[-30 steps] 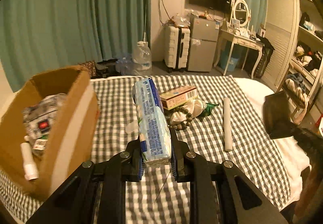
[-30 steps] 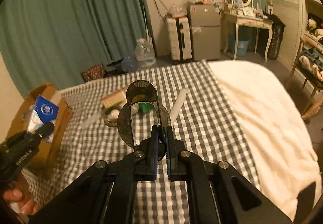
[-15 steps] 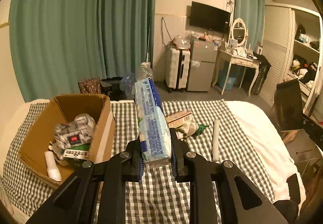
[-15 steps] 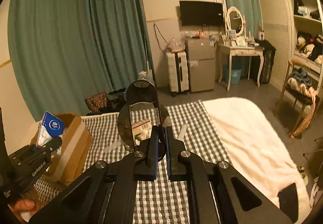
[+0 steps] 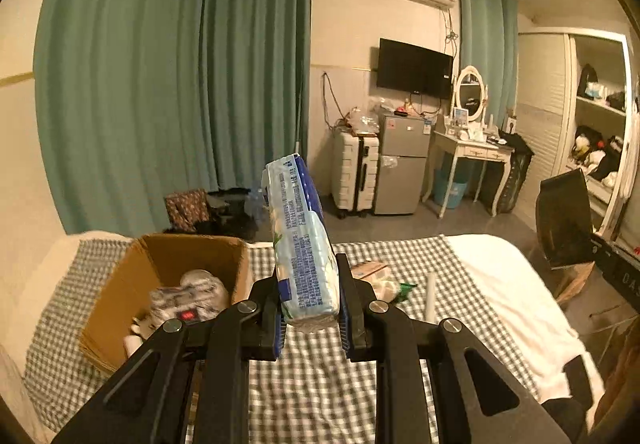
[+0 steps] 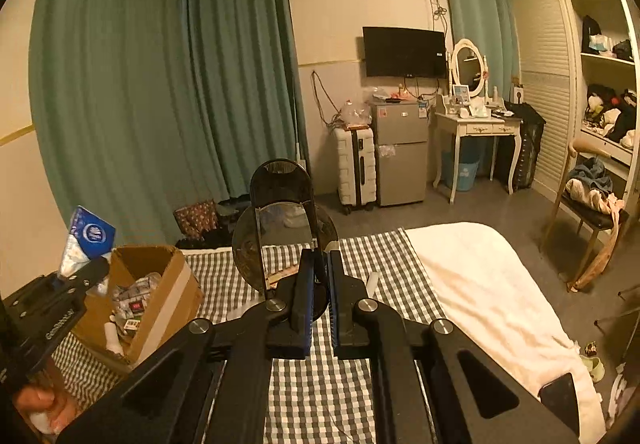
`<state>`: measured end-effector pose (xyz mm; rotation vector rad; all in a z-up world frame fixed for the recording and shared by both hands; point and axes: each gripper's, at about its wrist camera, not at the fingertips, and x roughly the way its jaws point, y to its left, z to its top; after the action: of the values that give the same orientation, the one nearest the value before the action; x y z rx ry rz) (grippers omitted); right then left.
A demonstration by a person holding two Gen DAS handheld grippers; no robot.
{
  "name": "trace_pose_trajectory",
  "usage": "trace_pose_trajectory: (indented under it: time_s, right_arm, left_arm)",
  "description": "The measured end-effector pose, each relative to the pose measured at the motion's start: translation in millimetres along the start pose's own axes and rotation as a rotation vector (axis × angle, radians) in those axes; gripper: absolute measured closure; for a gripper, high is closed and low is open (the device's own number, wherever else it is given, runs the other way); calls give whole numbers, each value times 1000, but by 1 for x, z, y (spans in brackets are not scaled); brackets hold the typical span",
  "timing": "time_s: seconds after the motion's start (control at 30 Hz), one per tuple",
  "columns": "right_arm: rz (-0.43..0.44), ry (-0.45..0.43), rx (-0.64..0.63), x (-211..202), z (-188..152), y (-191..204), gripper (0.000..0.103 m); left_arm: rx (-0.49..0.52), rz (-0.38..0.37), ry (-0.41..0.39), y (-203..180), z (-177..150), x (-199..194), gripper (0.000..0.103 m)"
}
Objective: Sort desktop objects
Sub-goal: 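Lift and carry the sunglasses and tissue packet over the cardboard box, then open the right gripper to drop the sunglasses while the left gripper releases the packet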
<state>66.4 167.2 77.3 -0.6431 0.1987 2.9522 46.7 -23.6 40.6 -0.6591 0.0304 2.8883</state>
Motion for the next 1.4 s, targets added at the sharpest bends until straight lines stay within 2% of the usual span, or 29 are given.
trace_pose_trajectory:
  time_s: [0.3, 0.4, 0.47, 0.73, 0.83, 0.97, 1.1, 1.27, 1.4]
  right_arm:
    - [17, 8, 28, 19, 7, 31, 97]
    - [20, -16, 39, 23, 5, 50, 97]
    - [32, -19, 48, 28, 2, 59, 97]
    - [95, 27, 14, 59, -3, 104, 97]
    - [124, 38, -16, 68, -7, 124, 97]
    - [157, 61, -60, 84, -19, 153, 97]
    - [185, 106, -103, 104, -28, 178, 97]
    - [228, 139, -134, 125, -40, 207, 97]
    - [253, 163, -158, 141, -48, 229, 97]
  left_arm:
    - [-33, 6, 9, 47, 7, 9, 82]
    - [-35, 32, -18, 66, 7, 10, 82]
    - [-34, 61, -9, 81, 6, 17, 82]
    - [10, 114, -1, 117, 2, 36, 82]
    - [61, 149, -12, 121, -3, 41, 82]
    - [61, 143, 24, 127, -11, 54, 82]
    - [51, 124, 27, 138, -18, 63, 82]
    - [31, 167, 87, 162, -33, 82, 82]
    - [-32, 194, 150, 183, -42, 98, 82]
